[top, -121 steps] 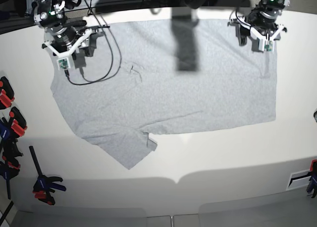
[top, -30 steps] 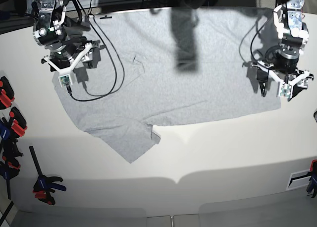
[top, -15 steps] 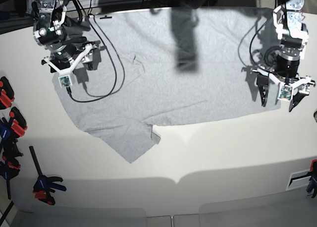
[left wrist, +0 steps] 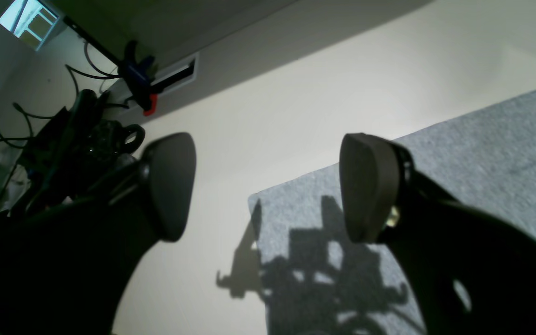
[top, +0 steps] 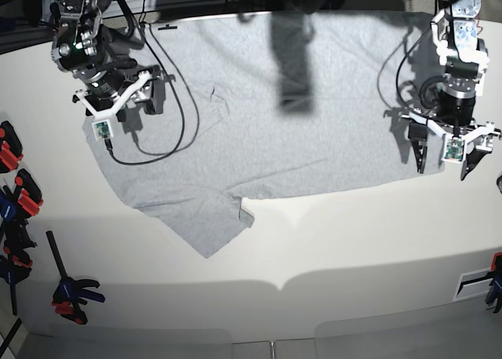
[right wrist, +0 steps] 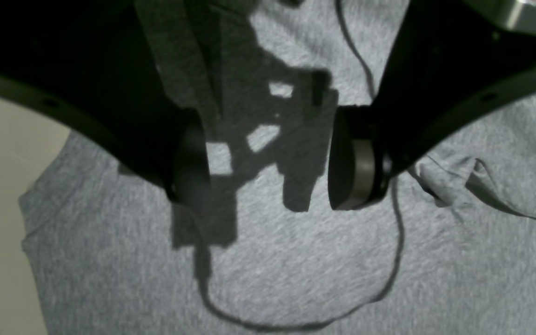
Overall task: Fold the T-shirt properly
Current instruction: 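Move the left gripper along the shirt side to the hem corner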
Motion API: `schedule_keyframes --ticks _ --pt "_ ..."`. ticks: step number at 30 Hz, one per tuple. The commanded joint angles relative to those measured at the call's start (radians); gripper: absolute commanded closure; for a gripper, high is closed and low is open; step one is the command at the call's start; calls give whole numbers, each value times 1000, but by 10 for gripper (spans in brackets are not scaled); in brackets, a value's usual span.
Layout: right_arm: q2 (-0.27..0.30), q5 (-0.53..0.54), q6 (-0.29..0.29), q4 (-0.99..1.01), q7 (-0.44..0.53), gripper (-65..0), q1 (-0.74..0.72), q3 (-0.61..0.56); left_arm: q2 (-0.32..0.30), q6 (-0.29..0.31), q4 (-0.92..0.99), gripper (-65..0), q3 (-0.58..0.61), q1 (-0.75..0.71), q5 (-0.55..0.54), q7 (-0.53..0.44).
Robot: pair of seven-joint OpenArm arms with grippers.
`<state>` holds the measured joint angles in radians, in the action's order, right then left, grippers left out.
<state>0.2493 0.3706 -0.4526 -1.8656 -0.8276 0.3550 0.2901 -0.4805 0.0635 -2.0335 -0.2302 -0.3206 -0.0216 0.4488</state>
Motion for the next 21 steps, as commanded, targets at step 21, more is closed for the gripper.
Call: schedule_keyframes --ticks 21 --pt "10 187 -71 -20 85 -390 -113 4 -39 -89 9 -446 -7 122 114 113"
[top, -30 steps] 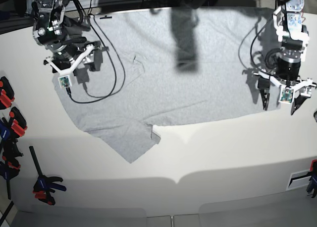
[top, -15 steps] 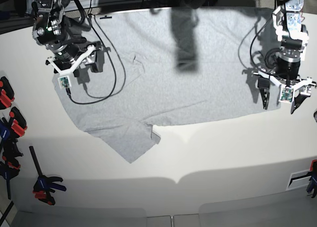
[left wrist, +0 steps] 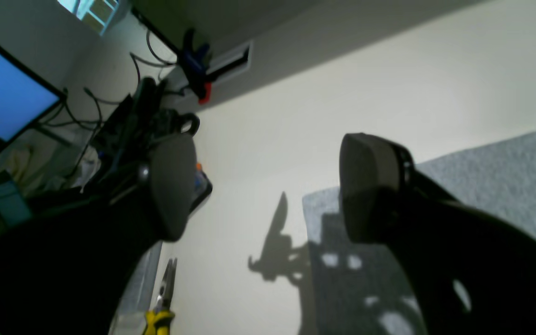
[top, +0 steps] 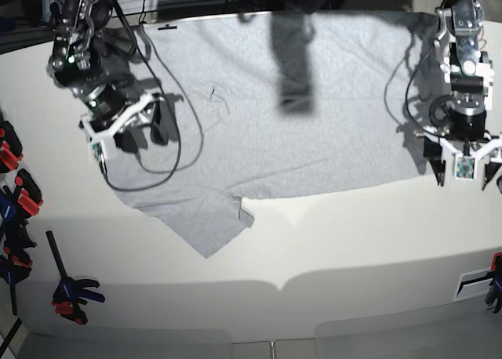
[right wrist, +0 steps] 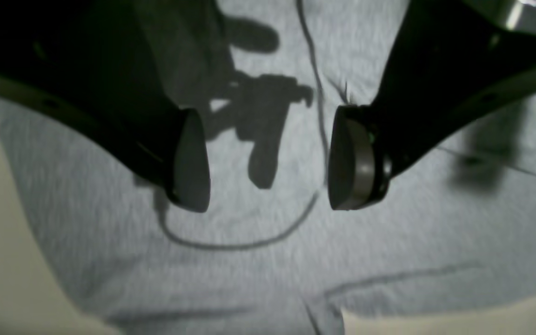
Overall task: Fold the T-shirt properly
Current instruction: 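Move the left gripper along the shirt side to the hem corner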
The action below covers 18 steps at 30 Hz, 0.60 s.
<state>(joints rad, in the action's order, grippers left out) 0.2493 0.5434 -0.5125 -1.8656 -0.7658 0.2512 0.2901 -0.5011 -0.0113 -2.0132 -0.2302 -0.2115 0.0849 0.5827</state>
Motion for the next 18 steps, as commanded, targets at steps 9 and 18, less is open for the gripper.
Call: schedule_keyframes --ticks 9,18 --pt "8 14 -11 -20 20 -390 -68 4 -95 136 433 -446 -6 256 -221 51" --pt "8 18 -10 -20 -119 -390 -68 4 -115 376 949 -446 -7 586 -553 264"
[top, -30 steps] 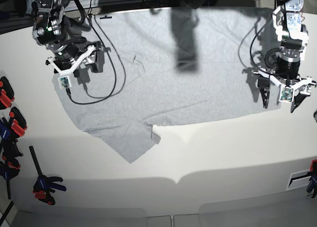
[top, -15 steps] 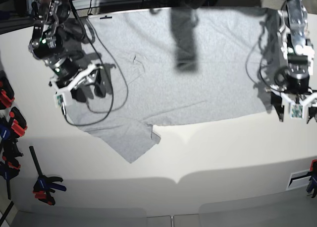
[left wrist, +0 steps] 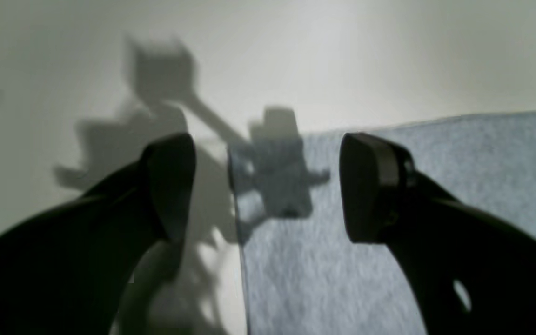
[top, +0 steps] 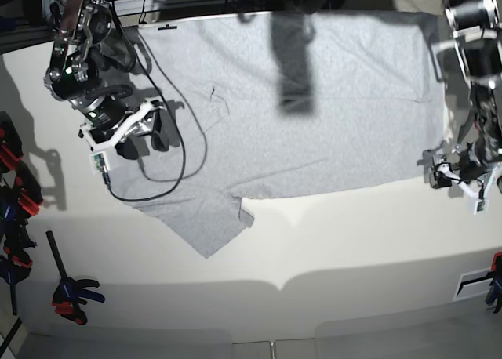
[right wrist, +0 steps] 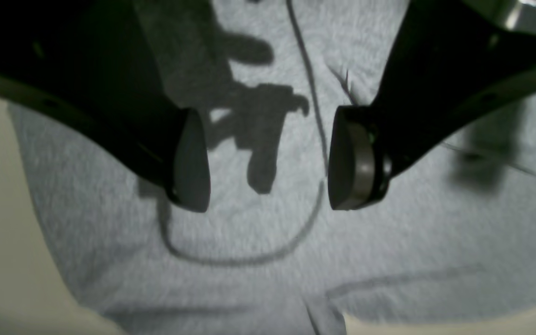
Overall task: Fold the T-shirt properly
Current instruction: 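Move the left gripper along the shirt side to the hem corner, then reach the right gripper down along the shirt to the other hem corner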
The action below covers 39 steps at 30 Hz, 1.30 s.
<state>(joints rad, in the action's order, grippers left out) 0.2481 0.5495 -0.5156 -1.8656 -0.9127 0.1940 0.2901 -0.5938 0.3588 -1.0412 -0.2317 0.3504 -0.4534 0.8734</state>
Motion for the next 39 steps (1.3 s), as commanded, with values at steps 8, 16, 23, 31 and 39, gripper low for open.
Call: schedule_keyframes --ticks 8,16,23,31,39 --pt "10 13 -3 -20 -42 -390 -11 4 -38 72 231 -446 -5 166 -19 -60" --pt "10 91 -4 -20 -38 -390 -11 4 -44 91 373 -446 -5 160 -19 -124" --pt "10 90 -5 -20 -38 -390 -11 4 -43 91 410 -446 -5 132 -22 -134" --pt "10 90 -5 -20 -39 -390 -11 4 -43 90 410 -446 -5 99 -95 -106" --pt "10 90 -5 -20 -38 -390 -11 4 -43 91 410 -446 -5 98 -102 -145"
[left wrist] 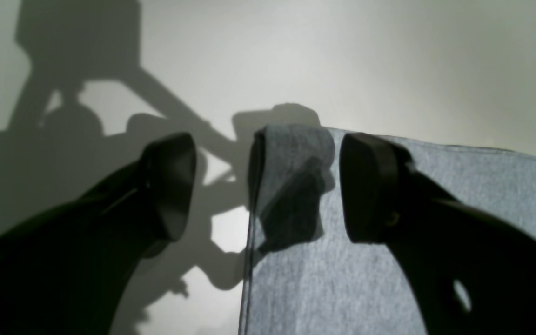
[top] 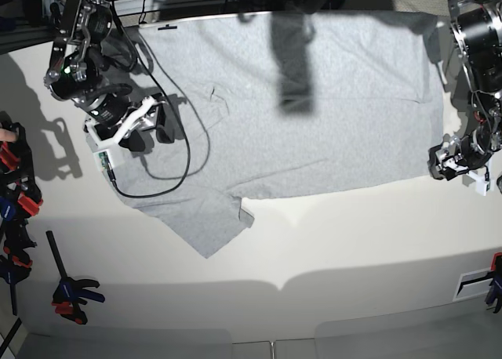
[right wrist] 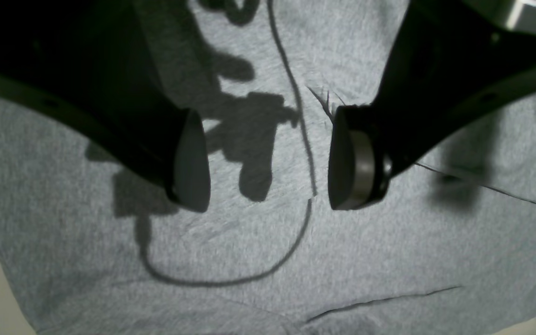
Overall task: Fold the T-shirt properly
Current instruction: 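Reach the right gripper down along the shirt to the other hem corner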
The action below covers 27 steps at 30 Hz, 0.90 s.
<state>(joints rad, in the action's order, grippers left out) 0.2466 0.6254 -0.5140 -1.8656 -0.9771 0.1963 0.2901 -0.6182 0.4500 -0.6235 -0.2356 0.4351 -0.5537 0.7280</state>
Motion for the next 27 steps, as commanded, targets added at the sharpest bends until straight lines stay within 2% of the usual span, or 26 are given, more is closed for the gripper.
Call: schedule_keyframes --ticks 1,4,7,10,12,21,24,27 --pt "11 14 -6 -20 26 -390 -13 4 -18 0 -8 -446 -1 14 -2 -8" --pt "11 14 -6 -20 26 -390 -13 4 -14 0 -8 -446 -1 13 -2 -50" --pt "11 14 -6 -20 26 -390 -13 4 -13 9 -8 -446 -1 14 -5 -46" --pt "11 14 -6 -20 26 -390 -13 4 -10 80 -8 -446 -1 14 -5 -9" --pt "11 14 -6 -20 26 -390 -13 4 -3 100 -8 -446 -1 13 -5 23" --pt "11 14 -6 -20 26 -390 -13 4 44 101 -8 -439 -1 14 9 17" --pt "11 14 -6 -20 26 -390 -13 4 37 100 -8 -390 -1 14 41 0" --pt "11 14 -6 -20 27 -390 -14 4 29 101 -8 -302 -1 14 40 0"
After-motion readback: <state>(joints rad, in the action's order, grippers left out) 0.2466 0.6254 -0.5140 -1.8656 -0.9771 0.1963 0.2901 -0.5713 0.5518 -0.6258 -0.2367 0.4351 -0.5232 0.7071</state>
